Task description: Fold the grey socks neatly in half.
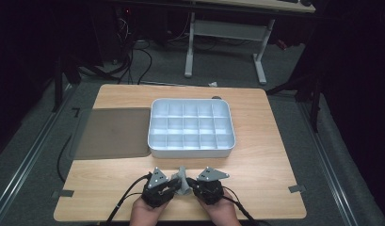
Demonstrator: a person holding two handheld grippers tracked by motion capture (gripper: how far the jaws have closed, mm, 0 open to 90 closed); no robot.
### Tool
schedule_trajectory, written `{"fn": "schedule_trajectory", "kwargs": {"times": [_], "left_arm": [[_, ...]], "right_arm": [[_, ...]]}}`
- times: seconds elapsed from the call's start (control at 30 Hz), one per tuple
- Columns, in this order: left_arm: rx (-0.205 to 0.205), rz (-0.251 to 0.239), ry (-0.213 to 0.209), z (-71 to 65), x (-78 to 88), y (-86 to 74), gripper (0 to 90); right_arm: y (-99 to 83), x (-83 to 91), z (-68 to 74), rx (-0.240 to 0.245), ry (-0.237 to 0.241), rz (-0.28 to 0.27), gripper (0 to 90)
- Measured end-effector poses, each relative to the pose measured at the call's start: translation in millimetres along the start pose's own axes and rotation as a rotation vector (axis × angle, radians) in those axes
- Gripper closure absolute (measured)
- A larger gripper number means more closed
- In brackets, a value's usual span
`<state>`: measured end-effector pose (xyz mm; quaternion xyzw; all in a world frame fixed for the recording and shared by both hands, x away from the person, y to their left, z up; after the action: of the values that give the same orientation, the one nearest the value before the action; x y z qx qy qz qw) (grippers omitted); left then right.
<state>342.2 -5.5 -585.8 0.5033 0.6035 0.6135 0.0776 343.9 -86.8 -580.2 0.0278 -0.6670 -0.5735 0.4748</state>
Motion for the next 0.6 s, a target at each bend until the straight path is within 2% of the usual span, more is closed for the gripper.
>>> {"fn": "schedule_trajectory", "kwargs": {"times": [0.1, 0.13, 0.23, 0.3, 0.4, 0.43, 0.53, 0.6], "left_arm": [[0.019, -0.045, -0.008, 0.9, 9.8, 5.8, 73.2], [0.017, -0.069, -0.002, 1.8, 17.3, 9.1, 71.6], [0.020, -0.092, 0.021, 7.0, 29.1, 10.4, 70.9], [0.049, -0.054, 0.058, 17.9, 35.2, -1.5, 75.2], [0.059, 0.011, 0.072, 19.4, 30.0, -13.5, 78.7], [0.059, 0.011, 0.072, 19.4, 30.0, -13.5, 78.8], [0.051, 0.050, 0.072, 16.5, 22.9, -19.1, 79.1], [0.048, 0.051, 0.070, 15.6, 21.9, -18.9, 79.3]], "right_arm": [[-0.3, 0.1, -1.3, -0.003, -0.002, 0.000, 90.0], [-0.5, 0.1, -3.0, -0.004, -0.008, 0.001, 90.0], [-0.7, -0.3, -4.4, -0.008, -0.008, 0.001, 90.0], [-1.8, -0.4, -6.3, -0.017, -0.009, 0.003, 89.9], [-2.7, -0.7, -6.7, -0.014, -0.012, 0.004, 89.4], [-2.7, -0.7, -6.7, -0.014, -0.012, 0.004, 89.4], [-1.5, 0.4, -7.4, -0.024, -0.018, -0.001, 89.1], [-0.6, 1.2, -7.5, -0.027, -0.019, -0.004, 88.9]]}}
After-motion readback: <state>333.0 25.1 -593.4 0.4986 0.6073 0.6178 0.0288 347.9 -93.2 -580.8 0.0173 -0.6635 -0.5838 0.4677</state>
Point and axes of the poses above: each handheld gripper's, and its own axes: x roughly backward along the jaws, y roughly out of its top, z roughly to its left, the point moved 10 cm from there along -x, roughly forward along the jaws, and after that the axes turned 1 degree about -z, right-handed, at the moved point
